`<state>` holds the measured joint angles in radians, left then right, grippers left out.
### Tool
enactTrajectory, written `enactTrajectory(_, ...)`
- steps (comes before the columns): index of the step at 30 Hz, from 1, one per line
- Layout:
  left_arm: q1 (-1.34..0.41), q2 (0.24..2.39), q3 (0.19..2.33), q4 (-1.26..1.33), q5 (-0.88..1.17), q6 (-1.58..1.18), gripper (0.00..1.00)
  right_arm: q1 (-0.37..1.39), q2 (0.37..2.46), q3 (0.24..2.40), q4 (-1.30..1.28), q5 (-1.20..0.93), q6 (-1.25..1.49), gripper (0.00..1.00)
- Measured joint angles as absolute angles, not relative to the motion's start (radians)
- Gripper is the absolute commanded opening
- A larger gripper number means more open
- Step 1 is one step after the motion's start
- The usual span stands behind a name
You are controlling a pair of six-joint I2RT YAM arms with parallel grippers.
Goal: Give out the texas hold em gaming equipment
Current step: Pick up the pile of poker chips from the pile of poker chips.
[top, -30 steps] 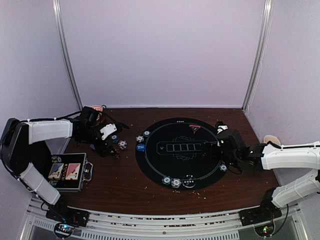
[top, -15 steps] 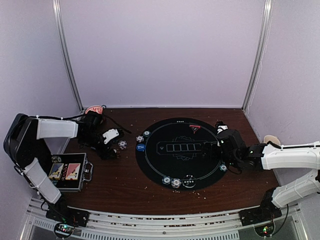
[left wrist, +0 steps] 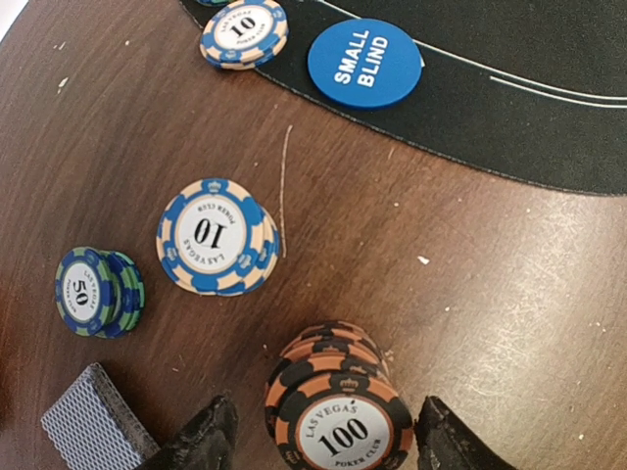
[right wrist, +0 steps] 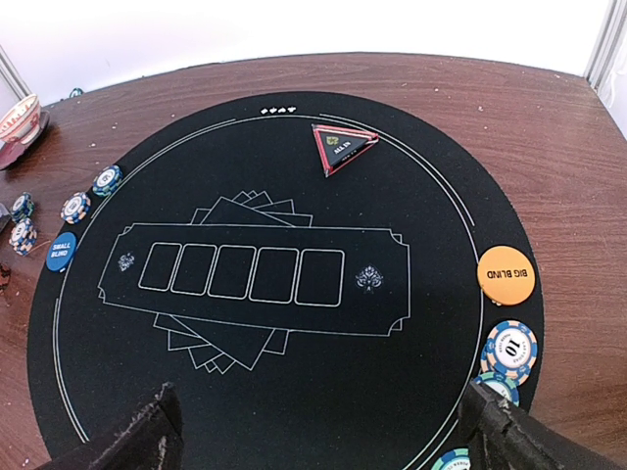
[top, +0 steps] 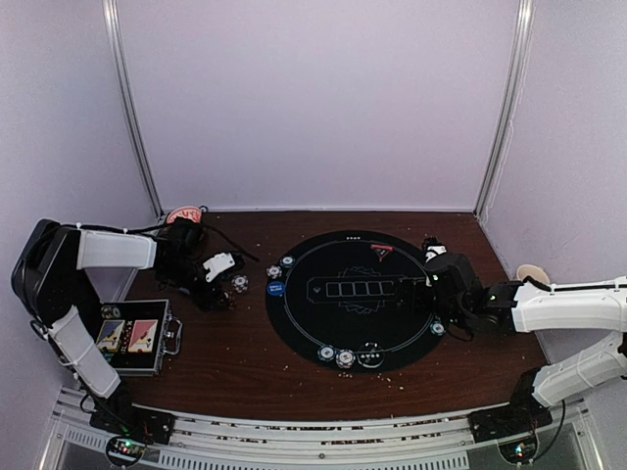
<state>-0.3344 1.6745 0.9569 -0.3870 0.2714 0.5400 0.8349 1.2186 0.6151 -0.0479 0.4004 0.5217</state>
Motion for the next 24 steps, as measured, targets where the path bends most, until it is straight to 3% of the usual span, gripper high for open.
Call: enactTrajectory(24,-0.334,1.697,0.962,-0.386,0.284,0.540,0.53,0.835,1.219,0.615,-0.048,0.400,0.522,1.00)
